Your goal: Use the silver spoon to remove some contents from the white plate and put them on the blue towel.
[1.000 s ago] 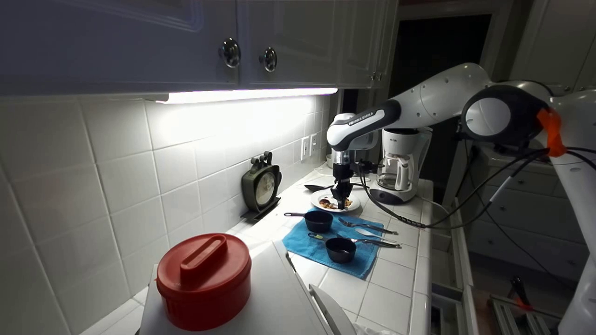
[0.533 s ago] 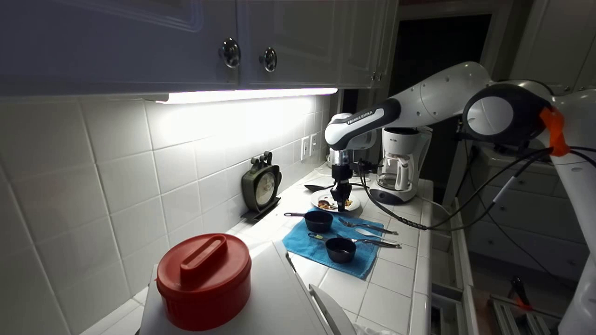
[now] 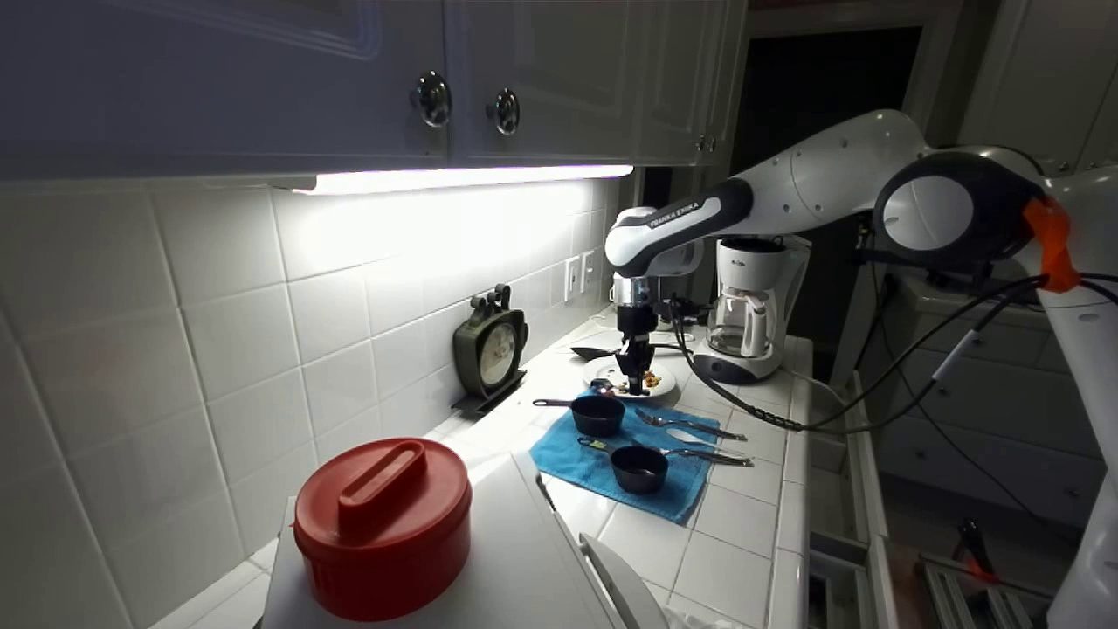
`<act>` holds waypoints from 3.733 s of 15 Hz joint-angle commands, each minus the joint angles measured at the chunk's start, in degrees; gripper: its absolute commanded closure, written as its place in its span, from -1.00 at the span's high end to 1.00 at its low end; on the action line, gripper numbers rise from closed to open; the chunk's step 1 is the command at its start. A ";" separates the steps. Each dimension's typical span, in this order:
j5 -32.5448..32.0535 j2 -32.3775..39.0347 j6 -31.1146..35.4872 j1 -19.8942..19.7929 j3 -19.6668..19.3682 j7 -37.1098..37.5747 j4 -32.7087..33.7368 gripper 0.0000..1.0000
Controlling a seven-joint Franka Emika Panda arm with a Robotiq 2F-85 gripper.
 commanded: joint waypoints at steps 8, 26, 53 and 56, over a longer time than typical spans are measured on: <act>-1.58 -3.21 -0.34 -0.04 -0.05 -0.74 -1.83 -0.91; 2.20 -9.14 14.99 0.32 1.25 0.04 -10.71 -0.91; 11.55 -17.55 22.82 -0.60 0.33 -0.16 -20.97 -0.92; 9.31 -18.60 21.61 0.20 -0.55 1.76 -23.09 -0.92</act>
